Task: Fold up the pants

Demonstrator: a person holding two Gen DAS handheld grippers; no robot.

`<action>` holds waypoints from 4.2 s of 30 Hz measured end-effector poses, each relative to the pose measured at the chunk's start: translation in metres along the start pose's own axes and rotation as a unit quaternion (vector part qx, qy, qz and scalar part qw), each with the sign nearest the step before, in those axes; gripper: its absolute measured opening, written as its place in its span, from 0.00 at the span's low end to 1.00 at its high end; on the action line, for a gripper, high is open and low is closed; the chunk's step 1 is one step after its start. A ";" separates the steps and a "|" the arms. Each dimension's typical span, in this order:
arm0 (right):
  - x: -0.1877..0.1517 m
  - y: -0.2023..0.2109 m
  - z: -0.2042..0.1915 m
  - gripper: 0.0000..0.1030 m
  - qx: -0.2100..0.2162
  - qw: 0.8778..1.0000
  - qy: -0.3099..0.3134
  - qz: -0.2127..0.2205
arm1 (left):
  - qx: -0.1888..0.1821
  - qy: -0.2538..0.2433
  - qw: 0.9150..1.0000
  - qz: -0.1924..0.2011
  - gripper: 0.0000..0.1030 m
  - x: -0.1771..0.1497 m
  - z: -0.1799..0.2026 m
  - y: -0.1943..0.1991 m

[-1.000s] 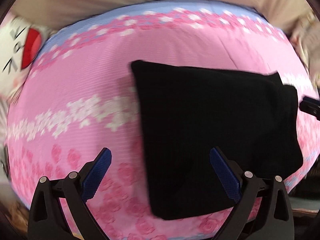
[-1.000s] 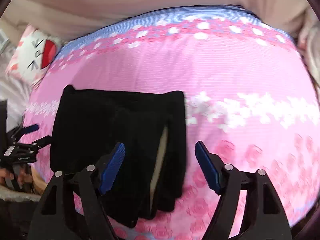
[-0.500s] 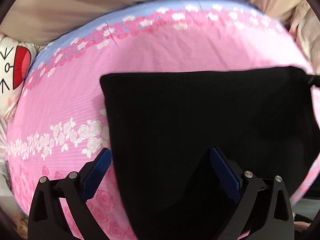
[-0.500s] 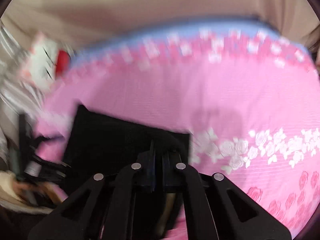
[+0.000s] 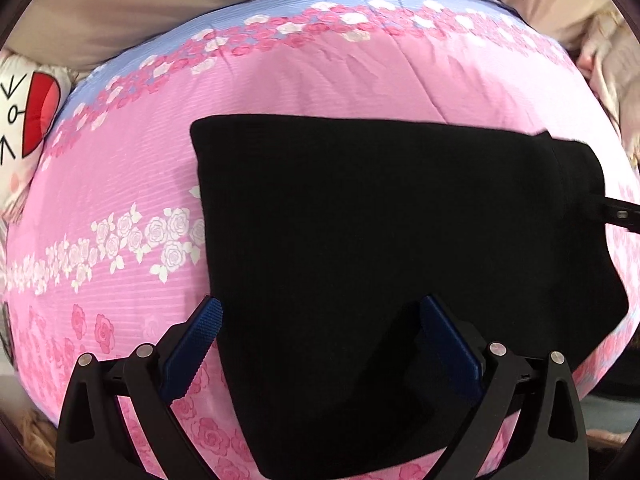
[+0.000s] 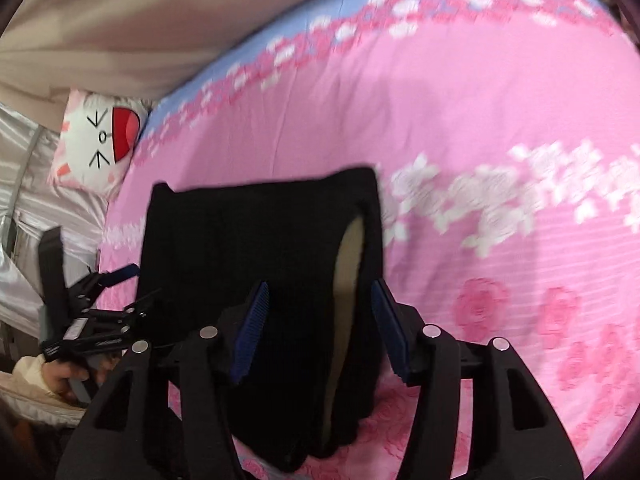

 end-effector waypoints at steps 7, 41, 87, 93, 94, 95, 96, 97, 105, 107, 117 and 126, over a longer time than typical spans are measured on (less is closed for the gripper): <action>-0.002 0.017 -0.038 0.28 0.000 0.997 0.079 0.018 | 0.004 -0.005 1.000 -0.002 0.95 -0.003 0.002 0.000; -0.046 0.001 0.027 0.64 0.061 0.990 -0.122 -0.045 | -0.191 0.120 0.974 -0.033 0.95 -0.037 -0.054 -0.026; -0.010 0.101 -0.064 0.29 0.072 0.991 -0.081 0.081 | -0.099 -0.006 0.992 0.080 0.31 0.018 -0.055 0.096; 0.019 0.118 -0.079 0.29 0.078 0.989 -0.056 0.113 | -0.093 0.001 0.989 0.117 0.31 0.052 -0.051 0.114; 0.025 0.120 -0.081 0.29 0.078 0.989 -0.051 0.118 | -0.091 0.001 0.988 0.124 0.31 0.057 -0.053 0.118; 0.030 0.122 -0.083 0.29 0.079 0.988 -0.046 0.123 | -0.090 0.001 0.987 0.131 0.31 0.061 -0.054 0.121; 0.038 0.123 -0.086 0.29 0.079 0.988 -0.041 0.129 | -0.088 0.001 0.987 0.136 0.31 0.066 -0.056 0.124; 0.044 0.123 -0.087 0.29 0.079 0.987 -0.036 0.133 | -0.087 0.001 0.986 0.142 0.31 0.072 -0.058 0.126; 0.099 0.114 -0.087 0.29 0.076 0.984 -0.001 0.163 | -0.072 -0.005 0.982 0.176 0.31 0.114 -0.072 0.134; 0.112 0.107 -0.085 0.29 0.074 0.983 0.003 0.167 | -0.068 -0.005 0.981 0.181 0.31 0.125 -0.076 0.132; 0.166 0.040 -0.066 0.29 0.063 0.987 -0.008 0.147 | -0.050 -0.002 0.984 0.172 0.31 0.175 -0.094 0.079; 0.178 -0.042 -0.024 0.29 0.045 0.992 -0.046 0.109 | -0.049 -0.010 0.989 0.137 0.31 0.196 -0.098 -0.002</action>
Point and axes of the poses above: each gripper's, at about its wrist camera, not at the fingertips, and y roughly against the way its jaws point, z to its right, x to its top, the point moved 4 cm from there along -y, roughly the way its jaws point, and after that the axes turned 1 degree about x, right-handed, at the moved point
